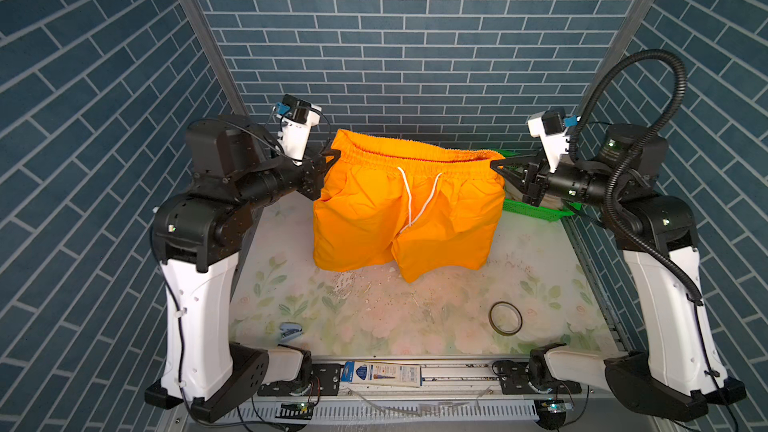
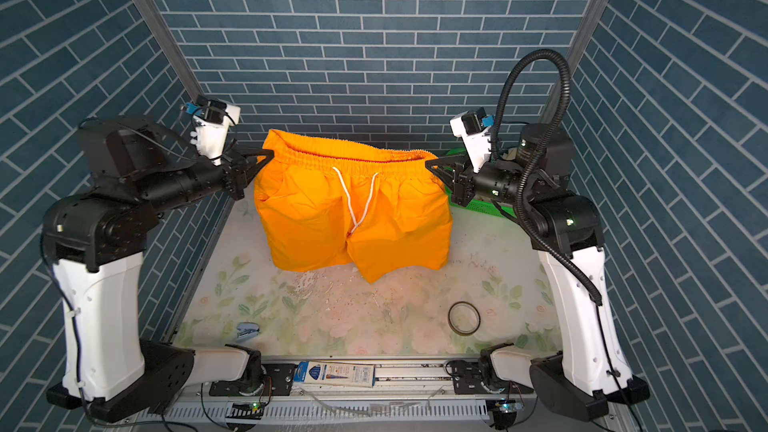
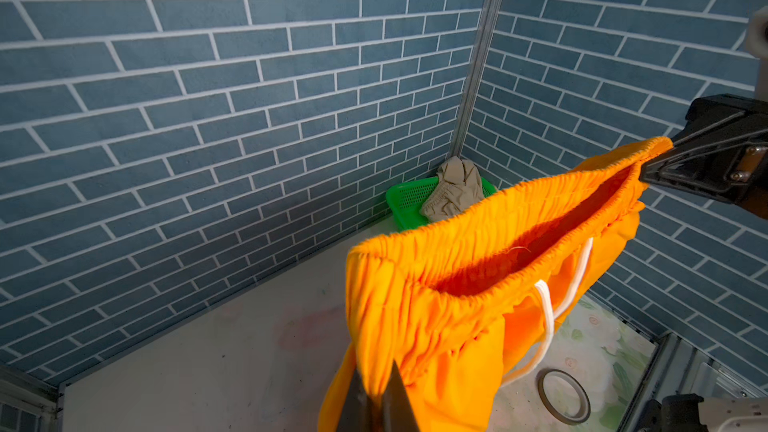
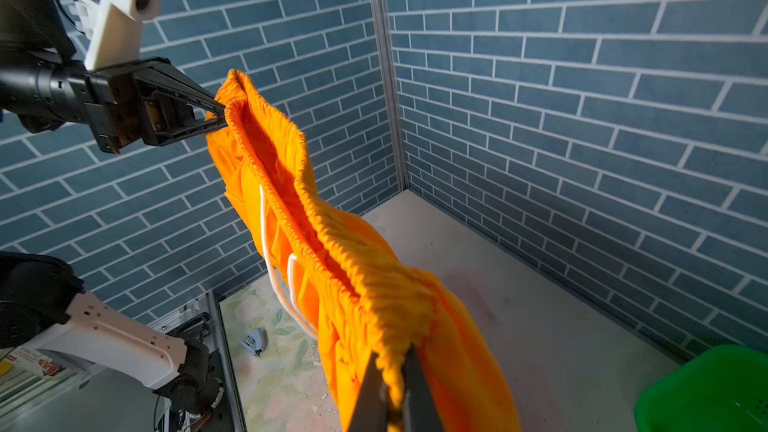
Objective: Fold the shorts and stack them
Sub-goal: 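Lift the shorts by the waistband with both grippers and lay them flat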
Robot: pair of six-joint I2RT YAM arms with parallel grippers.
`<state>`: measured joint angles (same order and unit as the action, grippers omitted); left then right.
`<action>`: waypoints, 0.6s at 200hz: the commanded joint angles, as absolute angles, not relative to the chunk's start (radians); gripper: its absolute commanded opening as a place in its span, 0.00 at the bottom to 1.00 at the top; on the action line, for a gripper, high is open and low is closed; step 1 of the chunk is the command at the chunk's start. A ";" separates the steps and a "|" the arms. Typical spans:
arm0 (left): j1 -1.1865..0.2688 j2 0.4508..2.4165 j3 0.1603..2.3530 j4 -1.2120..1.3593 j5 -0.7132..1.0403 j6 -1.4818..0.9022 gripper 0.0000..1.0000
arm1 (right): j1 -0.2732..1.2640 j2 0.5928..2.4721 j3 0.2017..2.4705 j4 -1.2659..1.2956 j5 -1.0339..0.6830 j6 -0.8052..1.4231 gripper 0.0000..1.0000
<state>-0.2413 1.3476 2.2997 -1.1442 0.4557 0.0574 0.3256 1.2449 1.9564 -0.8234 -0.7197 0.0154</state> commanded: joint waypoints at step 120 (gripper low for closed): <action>-0.157 1.760 2.252 -1.163 0.099 0.083 0.00 | 0.290 1.837 2.195 -0.803 -0.595 0.087 0.00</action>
<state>-0.2119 1.7008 2.3920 -1.3697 0.2459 0.0635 0.3141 1.7023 2.2108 -0.8791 -0.6422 0.0921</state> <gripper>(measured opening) 0.063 0.065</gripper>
